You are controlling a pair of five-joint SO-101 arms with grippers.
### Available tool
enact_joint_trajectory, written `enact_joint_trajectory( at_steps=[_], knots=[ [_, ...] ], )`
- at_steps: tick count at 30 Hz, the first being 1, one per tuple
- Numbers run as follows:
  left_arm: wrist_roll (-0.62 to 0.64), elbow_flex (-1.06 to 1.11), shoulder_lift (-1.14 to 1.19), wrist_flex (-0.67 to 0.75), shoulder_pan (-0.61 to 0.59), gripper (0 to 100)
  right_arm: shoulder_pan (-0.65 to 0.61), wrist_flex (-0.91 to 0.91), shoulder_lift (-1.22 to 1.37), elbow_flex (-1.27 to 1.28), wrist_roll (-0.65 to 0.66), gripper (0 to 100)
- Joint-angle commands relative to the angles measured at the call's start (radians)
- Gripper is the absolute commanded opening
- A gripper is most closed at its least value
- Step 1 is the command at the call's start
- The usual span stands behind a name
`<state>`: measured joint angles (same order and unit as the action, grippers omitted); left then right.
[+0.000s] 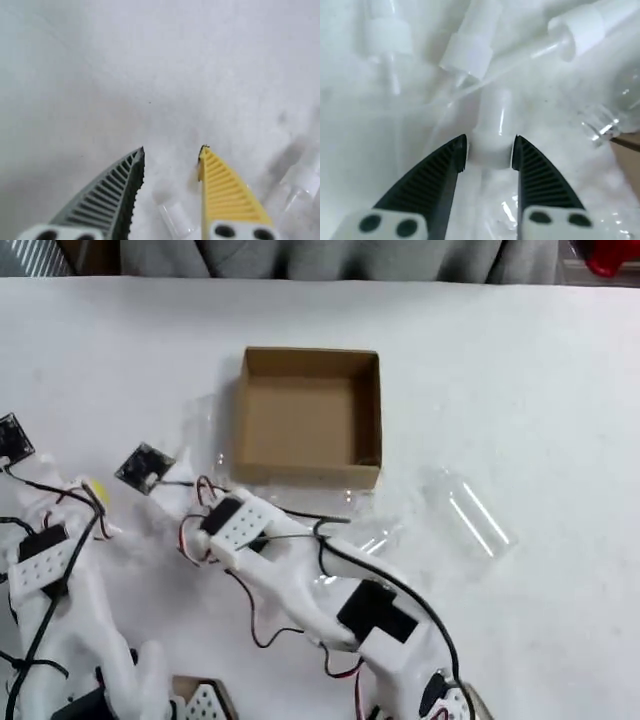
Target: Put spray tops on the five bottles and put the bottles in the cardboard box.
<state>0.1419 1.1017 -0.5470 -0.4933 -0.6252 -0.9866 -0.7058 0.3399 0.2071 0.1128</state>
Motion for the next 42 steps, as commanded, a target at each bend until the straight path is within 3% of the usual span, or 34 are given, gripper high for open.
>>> enact_joint_trajectory(
  at_steps=[1,4,17,27,33,36,42],
  knots=[
    [0.000,-0.068,0.002,0.020,-0.005,18,-0.001,-0.012,-0.013,-0.028,-0.005,8.2],
    [0.000,-0.068,0.002,0.020,-0.005,18,0.002,-0.012,-0.018,-0.028,-0.002,1.3],
    [0.000,-0.057,0.002,0.026,0.005,18,0.053,-0.260,-0.176,-0.100,-0.009,1.6],
    [-0.002,-0.054,-0.001,0.028,0.005,18,0.105,-0.524,-0.466,-0.100,0.000,1.6],
    [-0.002,-0.052,-0.001,0.023,0.005,18,0.277,-0.639,-0.621,-0.100,0.011,1.6],
    [-0.002,-0.052,-0.001,0.021,0.005,18,0.395,-0.710,-0.679,-0.097,0.078,1.6],
    [-0.003,-0.052,-0.001,0.021,0.019,18,0.782,-0.816,-0.753,-0.092,0.224,1.6]
  ],
)
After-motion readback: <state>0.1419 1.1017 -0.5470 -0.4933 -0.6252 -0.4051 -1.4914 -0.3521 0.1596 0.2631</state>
